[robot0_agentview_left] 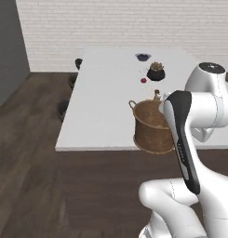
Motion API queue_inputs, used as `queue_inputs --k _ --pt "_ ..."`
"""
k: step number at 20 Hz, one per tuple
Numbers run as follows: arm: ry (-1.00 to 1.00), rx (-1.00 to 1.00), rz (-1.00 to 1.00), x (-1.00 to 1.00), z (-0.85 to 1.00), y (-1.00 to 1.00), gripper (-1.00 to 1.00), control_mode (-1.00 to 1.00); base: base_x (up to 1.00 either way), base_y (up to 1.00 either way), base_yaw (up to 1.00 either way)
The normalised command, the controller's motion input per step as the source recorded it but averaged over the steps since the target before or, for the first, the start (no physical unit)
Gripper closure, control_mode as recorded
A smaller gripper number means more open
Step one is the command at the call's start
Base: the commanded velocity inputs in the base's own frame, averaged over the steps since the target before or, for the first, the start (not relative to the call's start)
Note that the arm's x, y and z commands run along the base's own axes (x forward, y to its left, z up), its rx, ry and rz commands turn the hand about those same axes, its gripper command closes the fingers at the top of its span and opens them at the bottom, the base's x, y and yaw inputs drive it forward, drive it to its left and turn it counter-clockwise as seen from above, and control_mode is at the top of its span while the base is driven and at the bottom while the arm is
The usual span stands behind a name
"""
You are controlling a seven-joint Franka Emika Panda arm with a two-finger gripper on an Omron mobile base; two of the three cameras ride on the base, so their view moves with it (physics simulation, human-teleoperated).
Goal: Open the cabinet, pick up the bread from the cabinet and place it in the basket. Then move the basket to the dining counter.
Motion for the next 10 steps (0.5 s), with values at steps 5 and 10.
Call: queue_inputs --k 5,10 --pt "0.00 0.00 0.00 0.00 0.00 0.00 1.00 1.00 0.27 1.00 -0.33" --pt "0.00 0.00 0.00 0.00 0.00 0.00 1.00 1.00 0.47 0.99 -0.22"
